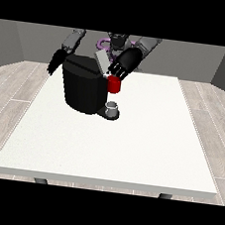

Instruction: Insert the coffee pod into the coffee machine and close the lid

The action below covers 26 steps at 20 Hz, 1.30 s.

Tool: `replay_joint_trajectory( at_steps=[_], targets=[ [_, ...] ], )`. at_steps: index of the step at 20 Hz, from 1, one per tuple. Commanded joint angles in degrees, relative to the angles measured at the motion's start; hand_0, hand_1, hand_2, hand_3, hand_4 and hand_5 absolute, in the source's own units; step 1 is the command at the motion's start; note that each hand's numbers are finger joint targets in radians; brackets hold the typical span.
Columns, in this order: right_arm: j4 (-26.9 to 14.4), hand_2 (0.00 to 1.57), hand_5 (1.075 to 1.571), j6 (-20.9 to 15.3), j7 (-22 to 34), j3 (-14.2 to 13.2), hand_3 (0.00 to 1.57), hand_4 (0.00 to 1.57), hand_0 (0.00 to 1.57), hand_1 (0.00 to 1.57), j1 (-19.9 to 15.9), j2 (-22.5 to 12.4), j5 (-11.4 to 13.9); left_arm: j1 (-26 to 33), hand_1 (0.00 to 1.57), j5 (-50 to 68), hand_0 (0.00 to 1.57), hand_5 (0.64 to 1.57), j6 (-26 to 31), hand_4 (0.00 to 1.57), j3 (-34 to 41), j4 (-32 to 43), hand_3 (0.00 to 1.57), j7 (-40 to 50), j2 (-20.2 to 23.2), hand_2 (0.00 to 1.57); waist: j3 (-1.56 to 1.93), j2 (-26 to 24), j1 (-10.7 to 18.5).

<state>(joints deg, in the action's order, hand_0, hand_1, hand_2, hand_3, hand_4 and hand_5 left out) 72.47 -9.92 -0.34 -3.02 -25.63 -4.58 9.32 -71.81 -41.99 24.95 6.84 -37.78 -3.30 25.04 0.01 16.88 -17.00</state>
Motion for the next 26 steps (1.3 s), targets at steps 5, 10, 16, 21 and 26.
replay_joint_trajectory(
  at_steps=[5, 10, 16, 21, 26],
  targets=[
    [0.1, 0.0, 1.571, -2.3, 0.9, 1.8, 0.0, 0.0, 0.0, 0.0, 0.0, 2.3, 1.7, 0.2, 1.2, -1.0, 1.2, 1.571, -2.4, 0.42, -0.6, 1.0, 1.2, 0.0, -2.5, 1.25, 0.0, -0.1, -0.2],
    [-1.0, 0.0, 1.571, 1.4, 2.0, -2.6, 0.0, 0.0, 0.0, 0.0, -2.5, -2.1, -2.0, -0.8, 1.22, -1.0, 1.22, 1.571, -1.1, 0.42, -0.5, 1.1, 1.2, -0.5, -1.5, 1.26, 0.01, 0.0, -0.1],
    [-3.9, 0.0, 1.571, -0.3, -1.2, -3.5, 0.0, 0.0, 0.0, 0.0, -2.8, -2.0, -1.1, -2.7, 1.21, -0.7, 1.21, 1.571, -0.5, 0.35, -0.4, 0.3, 1.2, -0.4, -2.3, 1.24, 0.03, 0.6, 1.8],
    [-1.0, 0.0, 1.571, -0.6, -0.5, -1.9, 0.0, 0.0, 0.0, 0.0, -1.2, -0.1, -1.3, -1.0, 1.18, -2.0, 1.18, 1.571, -4.6, 0.35, 0.0, 1.0, 1.17, -2.8, -0.6, 1.2, 0.01, 1.1, 0.0],
    [-0.9, 0.0, 1.571, 1.0, -0.4, -1.2, 0.0, 0.0, 0.0, 0.0, 0.5, -1.3, -0.8, -1.4, 1.22, -5.1, 1.22, 1.571, -4.9, 0.0, -2.0, 1.4, 1.1, -2.3, 1.4, 1.23, 0.02, 0.3, -1.0]
  ],
)
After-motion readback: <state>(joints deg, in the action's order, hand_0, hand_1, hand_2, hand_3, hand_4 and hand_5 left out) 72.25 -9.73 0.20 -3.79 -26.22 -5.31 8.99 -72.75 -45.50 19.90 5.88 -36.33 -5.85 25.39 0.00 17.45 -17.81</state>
